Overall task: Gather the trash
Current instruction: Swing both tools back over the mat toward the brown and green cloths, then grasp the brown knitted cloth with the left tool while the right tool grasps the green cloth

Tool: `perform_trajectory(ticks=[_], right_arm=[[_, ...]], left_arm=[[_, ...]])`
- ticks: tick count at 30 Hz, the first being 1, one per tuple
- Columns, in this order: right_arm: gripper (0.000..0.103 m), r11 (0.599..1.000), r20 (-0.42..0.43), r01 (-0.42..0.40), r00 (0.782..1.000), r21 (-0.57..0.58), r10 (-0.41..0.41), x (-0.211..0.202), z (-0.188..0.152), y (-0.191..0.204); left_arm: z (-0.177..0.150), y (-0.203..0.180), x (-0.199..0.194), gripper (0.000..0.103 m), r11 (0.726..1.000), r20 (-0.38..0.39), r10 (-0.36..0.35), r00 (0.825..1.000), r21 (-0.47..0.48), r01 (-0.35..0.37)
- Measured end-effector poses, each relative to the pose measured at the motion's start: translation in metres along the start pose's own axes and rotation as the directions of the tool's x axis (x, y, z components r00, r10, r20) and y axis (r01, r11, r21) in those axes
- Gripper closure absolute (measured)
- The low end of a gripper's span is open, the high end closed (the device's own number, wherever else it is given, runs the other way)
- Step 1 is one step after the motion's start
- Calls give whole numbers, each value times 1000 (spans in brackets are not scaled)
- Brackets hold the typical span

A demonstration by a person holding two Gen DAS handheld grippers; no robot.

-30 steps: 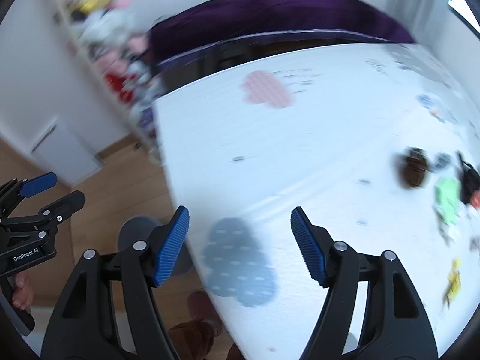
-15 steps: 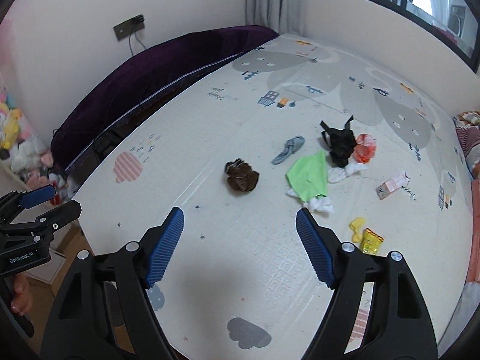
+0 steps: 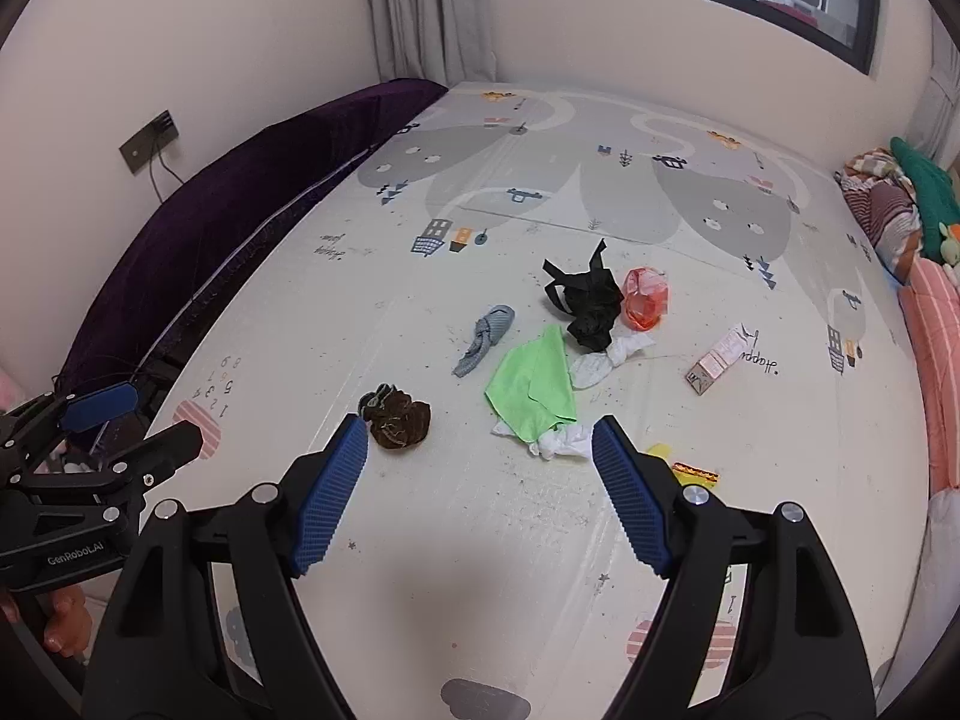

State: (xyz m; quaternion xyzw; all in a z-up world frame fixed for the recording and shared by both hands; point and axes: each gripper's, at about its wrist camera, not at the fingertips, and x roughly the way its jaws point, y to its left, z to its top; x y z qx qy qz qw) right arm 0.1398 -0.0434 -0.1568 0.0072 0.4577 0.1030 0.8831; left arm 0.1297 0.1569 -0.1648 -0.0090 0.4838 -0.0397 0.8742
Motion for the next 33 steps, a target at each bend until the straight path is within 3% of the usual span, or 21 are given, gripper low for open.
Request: perform_trajectory(ticks=[6, 12, 33], right_arm=[[29, 994, -17, 70, 998, 83, -68, 27, 6, -2], [29, 990, -35, 93, 995, 104, -89, 62, 12, -4], [29, 993, -102, 78, 992, 90, -68, 169, 16, -38]], left_arm=[[19, 9, 35, 23, 996, -35, -67, 997, 64, 69], [25, 17, 71, 23, 992, -74, -84, 994, 84, 90], [25, 10, 178, 23, 995, -162, -46, 986, 75, 58]])
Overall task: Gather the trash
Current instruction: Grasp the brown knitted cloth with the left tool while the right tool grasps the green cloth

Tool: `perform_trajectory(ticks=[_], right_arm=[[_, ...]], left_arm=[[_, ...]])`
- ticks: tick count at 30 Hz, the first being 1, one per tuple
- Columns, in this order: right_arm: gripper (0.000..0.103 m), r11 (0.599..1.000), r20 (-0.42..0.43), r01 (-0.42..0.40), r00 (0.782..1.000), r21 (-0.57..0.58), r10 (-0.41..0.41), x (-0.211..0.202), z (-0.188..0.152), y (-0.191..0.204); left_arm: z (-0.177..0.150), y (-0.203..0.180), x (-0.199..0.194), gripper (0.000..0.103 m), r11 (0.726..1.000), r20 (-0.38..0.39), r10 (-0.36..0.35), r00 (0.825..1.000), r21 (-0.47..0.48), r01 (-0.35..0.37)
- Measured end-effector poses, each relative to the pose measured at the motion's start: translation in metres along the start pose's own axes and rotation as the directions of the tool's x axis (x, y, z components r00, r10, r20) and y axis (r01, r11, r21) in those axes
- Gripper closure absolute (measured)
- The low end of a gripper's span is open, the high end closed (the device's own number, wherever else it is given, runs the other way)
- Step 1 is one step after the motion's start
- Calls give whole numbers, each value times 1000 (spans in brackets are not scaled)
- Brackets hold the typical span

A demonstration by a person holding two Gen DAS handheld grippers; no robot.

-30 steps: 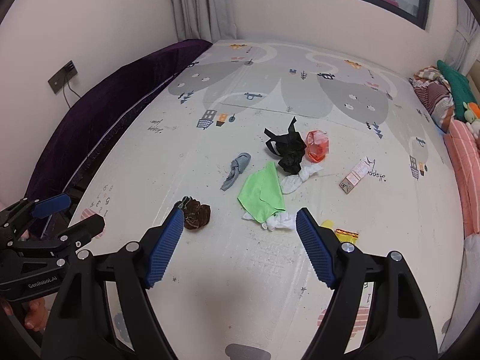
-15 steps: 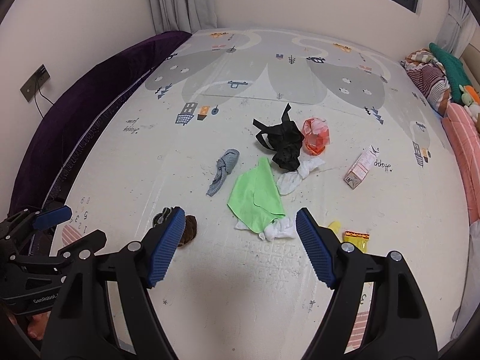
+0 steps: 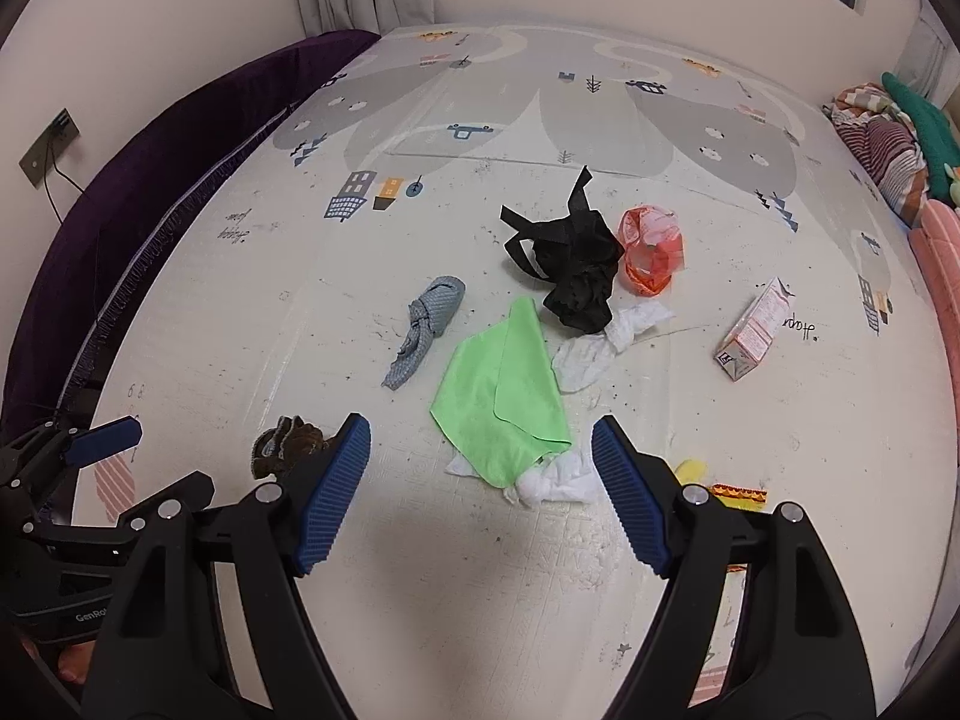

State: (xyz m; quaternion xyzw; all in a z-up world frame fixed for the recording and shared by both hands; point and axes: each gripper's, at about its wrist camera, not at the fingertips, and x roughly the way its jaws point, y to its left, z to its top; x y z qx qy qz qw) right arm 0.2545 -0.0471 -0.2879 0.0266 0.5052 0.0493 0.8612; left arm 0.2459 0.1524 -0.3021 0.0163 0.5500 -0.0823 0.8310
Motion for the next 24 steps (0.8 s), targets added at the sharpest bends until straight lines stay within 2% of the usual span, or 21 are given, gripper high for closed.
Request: perform_trajectory(ticks=[5, 12, 18, 24], right_arm=[[29, 1000, -7, 2, 1000, -6, -2, 36, -2, -8], [29, 1000, -55, -8, 998, 1, 8, 85, -24, -19], [29, 999, -38, -15, 999, -43, 14, 121, -19, -12], [29, 997, -37, 4, 999, -78, -6, 169, -11, -7]], left_arm=[[-4, 4, 33, 23, 1000, -17, 23, 1000, -9, -23], [-18, 8, 80, 23, 999, -48, 46, 998, -13, -47], [-23, 14, 115, 23, 998, -53, 68, 996, -7, -68], [-23, 16, 141, 23, 1000, -39, 19, 999, -17, -20]])
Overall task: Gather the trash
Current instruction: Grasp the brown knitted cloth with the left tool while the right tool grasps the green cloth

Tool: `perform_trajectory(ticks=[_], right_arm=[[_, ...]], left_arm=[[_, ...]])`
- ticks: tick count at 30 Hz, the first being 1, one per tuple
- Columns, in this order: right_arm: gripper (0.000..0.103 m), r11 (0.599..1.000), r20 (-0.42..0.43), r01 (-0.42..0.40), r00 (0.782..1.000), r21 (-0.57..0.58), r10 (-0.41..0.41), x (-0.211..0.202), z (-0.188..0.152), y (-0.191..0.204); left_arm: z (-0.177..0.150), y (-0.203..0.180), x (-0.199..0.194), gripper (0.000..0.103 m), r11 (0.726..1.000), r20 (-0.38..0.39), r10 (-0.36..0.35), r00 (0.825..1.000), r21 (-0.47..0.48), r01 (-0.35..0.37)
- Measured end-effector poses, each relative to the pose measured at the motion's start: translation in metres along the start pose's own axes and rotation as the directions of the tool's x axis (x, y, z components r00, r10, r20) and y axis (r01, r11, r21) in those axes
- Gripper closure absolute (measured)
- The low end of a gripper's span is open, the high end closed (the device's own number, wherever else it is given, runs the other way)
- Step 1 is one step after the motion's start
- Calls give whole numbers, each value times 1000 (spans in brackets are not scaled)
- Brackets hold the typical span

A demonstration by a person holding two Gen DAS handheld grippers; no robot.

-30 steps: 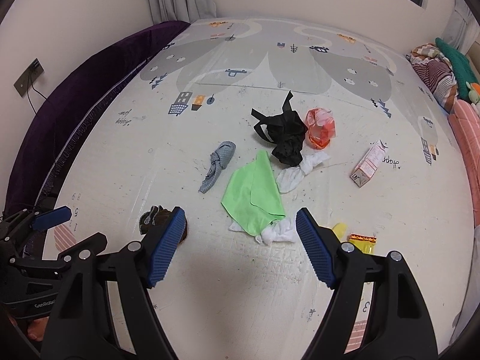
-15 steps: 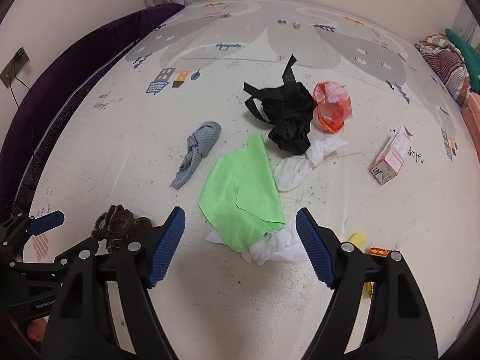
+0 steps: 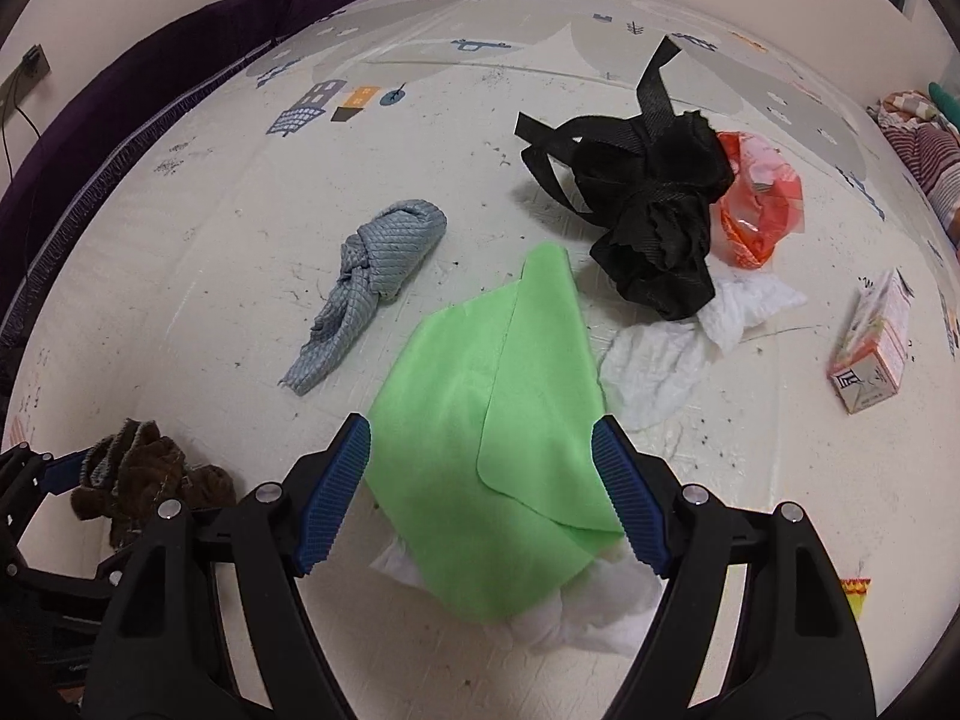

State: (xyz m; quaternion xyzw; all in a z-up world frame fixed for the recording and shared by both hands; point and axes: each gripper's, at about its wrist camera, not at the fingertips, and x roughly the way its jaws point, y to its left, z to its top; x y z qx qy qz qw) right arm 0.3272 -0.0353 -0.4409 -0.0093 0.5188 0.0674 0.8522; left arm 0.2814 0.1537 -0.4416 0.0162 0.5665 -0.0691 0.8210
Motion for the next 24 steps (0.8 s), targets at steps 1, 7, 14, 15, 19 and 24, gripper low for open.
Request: perform_trajectory(ticks=[1, 7, 14, 15, 19, 24], right_arm=[[29, 1000, -6, 2, 1000, -3, -2, 9, 1, 0], [39, 999, -55, 41, 998, -15, -41, 39, -1, 1], [99, 998, -50, 7, 999, -66, -10, 36, 6, 11], [100, 998, -49, 0, 999, -61, -3, 34, 7, 11], [101, 999, -15, -13, 1000, -51, 12, 18, 10, 10], [102, 998, 28, -37, 999, -57, 38, -14, 10, 12]], left_arm=[[1, -2, 3, 23, 1000, 3, -5, 1000, 4, 5], [2, -9, 21, 23, 999, -8, -39, 999, 17, 39], [1, -16, 26, 45, 995, -18, -83, 996, 49, 84], [1, -16, 24, 46, 995, -18, -84, 996, 51, 85], [-2, -16, 16, 51, 995, -12, -75, 997, 60, 75], [-3, -11, -3, 52, 997, 10, -52, 999, 48, 52]])
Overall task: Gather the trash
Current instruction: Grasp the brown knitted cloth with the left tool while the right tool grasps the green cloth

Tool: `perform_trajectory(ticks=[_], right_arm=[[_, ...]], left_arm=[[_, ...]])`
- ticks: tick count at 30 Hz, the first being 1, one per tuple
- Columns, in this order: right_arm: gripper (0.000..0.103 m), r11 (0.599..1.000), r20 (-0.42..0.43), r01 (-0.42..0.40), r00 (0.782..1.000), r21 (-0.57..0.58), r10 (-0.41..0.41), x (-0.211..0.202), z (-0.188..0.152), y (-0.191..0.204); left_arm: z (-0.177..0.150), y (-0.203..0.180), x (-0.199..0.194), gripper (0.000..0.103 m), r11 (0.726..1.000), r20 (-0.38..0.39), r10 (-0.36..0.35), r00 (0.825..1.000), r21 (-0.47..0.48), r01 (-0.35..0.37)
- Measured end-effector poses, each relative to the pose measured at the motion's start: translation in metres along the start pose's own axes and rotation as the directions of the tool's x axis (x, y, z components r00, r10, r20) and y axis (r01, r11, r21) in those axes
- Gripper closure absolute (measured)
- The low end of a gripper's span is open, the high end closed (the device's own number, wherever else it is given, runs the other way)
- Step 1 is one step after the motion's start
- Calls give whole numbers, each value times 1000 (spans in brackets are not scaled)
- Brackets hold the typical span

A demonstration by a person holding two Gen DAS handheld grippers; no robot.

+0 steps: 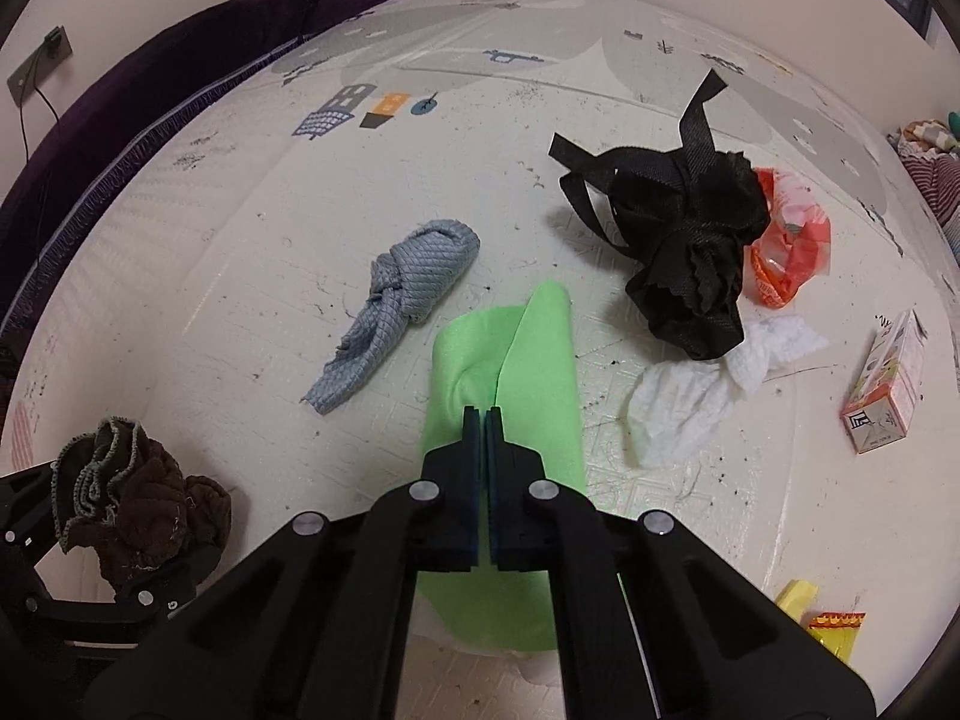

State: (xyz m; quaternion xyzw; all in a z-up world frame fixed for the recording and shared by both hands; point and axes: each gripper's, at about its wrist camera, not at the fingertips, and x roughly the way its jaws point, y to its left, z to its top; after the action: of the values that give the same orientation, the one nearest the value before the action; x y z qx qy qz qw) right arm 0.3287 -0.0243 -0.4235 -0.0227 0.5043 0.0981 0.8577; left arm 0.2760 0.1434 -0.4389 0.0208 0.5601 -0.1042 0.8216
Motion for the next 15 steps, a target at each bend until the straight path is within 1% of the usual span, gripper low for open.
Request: perform_trajectory(ticks=[3, 8, 15], right_arm=[[102, 1000, 17, -19, 1000, -12, 19, -19, 2, 5], [102, 996, 40, -76, 996, -36, 77, -60, 4, 19], [102, 980, 51, -170, 983, -99, 176, -117, -1, 48]], left_arm=[[-1, 2, -16, 52, 1000, 16, 16, 1000, -15, -16], [-8, 5, -50, 52, 998, 41, 49, 998, -49, -47], [-34, 12, -102, 52, 987, 69, 104, 992, -130, -95]])
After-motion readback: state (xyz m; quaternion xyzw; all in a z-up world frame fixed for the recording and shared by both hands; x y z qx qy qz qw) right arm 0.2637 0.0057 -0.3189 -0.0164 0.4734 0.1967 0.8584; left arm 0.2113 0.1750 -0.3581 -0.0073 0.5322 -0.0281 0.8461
